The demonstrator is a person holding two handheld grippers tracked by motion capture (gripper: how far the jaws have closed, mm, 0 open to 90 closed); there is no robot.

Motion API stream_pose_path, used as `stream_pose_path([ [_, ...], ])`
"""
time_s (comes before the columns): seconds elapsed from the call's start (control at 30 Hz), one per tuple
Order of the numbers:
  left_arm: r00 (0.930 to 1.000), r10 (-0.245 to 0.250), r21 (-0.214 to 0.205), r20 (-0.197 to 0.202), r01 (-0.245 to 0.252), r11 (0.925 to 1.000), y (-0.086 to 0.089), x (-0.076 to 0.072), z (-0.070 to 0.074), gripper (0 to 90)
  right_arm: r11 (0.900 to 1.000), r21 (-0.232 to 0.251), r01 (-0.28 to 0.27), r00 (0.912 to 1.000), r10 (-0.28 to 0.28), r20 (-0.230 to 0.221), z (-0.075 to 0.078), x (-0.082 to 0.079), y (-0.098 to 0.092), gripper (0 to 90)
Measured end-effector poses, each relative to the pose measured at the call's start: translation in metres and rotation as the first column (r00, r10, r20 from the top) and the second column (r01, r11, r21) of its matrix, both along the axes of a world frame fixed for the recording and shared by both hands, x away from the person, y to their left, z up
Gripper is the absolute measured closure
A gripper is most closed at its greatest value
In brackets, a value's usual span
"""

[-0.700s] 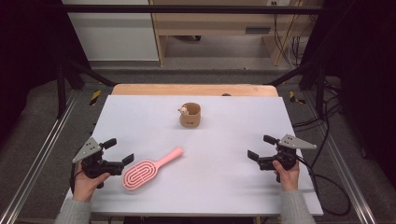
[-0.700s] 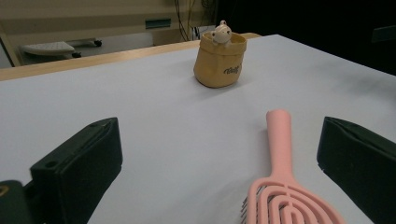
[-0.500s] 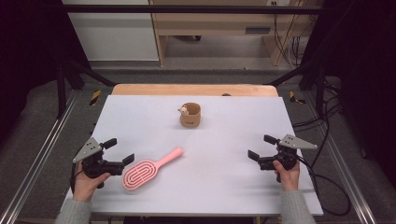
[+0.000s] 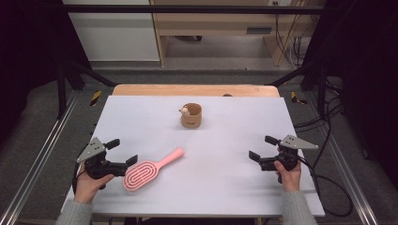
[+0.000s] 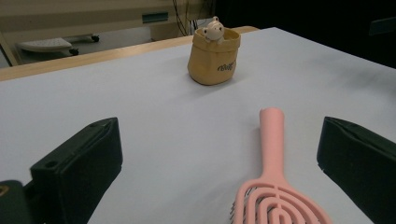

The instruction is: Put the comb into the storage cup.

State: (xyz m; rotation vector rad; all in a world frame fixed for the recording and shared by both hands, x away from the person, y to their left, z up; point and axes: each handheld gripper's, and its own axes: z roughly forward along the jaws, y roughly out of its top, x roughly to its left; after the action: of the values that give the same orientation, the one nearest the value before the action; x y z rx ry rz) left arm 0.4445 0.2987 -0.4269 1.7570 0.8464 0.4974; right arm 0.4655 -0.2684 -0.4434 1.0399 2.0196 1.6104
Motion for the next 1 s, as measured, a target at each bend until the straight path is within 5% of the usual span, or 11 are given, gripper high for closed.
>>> stream_pose_path([
  [0.6, 0.9989, -0.016, 0.060, -0.045, 0.018, 0.9981, -0.026, -0.002, 0.001, 6.2, 1.0000, -0.002, -0.003, 1.0000, 0.003, -0.005, 0.000, 0.000, 0.000, 0.4],
  [1.0, 0.9958, -0.039, 0.097, -0.083, 0.047, 0.9941, -0.037, -0.008, 0.004, 25.6, 1.0000, -0.004, -0.004, 1.0000, 0.004, -0.004, 0.000, 0.000, 0.001, 0.4],
])
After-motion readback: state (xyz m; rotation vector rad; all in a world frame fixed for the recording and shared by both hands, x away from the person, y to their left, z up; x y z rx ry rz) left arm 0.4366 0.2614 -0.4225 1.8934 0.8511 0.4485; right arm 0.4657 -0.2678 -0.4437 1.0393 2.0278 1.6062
